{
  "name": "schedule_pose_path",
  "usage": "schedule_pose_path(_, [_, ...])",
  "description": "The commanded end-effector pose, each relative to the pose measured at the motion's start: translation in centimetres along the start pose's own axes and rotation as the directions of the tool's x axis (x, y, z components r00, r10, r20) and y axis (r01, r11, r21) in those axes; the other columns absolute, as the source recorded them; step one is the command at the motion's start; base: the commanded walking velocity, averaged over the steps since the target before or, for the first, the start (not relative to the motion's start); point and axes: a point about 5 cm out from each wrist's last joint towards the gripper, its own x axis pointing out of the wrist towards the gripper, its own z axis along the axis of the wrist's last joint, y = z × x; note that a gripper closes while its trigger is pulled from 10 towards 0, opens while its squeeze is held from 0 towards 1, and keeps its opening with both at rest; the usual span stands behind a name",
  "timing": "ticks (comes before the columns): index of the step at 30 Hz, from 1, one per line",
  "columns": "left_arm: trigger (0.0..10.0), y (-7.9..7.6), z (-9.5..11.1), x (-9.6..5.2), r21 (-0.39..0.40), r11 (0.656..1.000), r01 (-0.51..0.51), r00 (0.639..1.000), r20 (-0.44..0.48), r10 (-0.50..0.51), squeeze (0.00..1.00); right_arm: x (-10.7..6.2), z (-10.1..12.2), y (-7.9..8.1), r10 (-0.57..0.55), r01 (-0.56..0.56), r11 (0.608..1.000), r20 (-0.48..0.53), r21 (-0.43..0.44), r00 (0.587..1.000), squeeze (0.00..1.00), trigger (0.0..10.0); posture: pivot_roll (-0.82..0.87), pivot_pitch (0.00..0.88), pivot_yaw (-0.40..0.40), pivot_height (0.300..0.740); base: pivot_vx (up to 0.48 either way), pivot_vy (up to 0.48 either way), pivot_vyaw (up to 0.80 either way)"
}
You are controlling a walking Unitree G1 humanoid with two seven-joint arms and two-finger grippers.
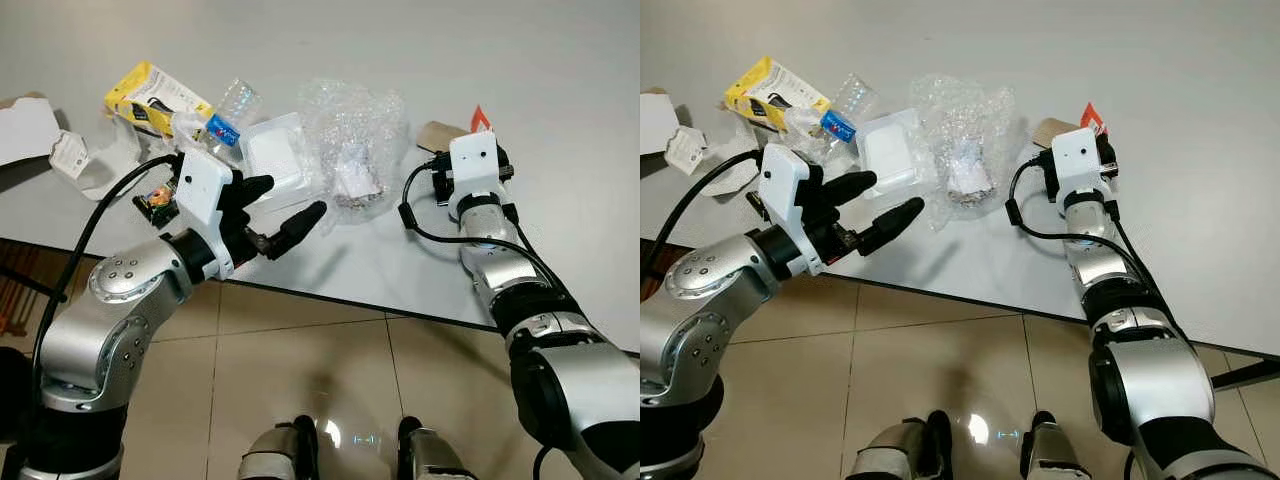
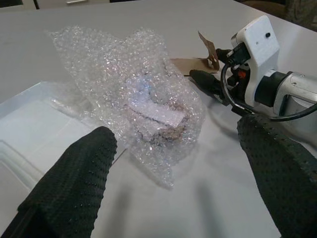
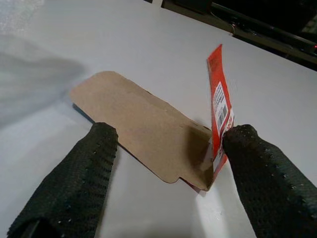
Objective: Picking trash to rubbish bin
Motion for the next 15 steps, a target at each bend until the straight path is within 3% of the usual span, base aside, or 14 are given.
schedule_pose_path(1, [10.0,0.09,0.18,-0.53,0.005,1.000,-0.012,1.000,-0.004,0.012,0.00,-0.42,-1.05,0.55,0.014,-0.014,1.000,-0.042,-0.001,0.999,0.00,0.0,0.24,0.285,0.147,0.740,0.000,0.000,0.00])
schedule_pose_path(15, [10.0,0.17,0.13,-0.89,0.002,1.000,-0.029,1.000,-0.012,0.029,0.00,-0.62,-1.50,0.76,0.013,-0.014,1.000,-0.052,-0.016,0.999,0.00,0.0,0.25,0.293,0.145,0.740,0.000,0.000,0.00])
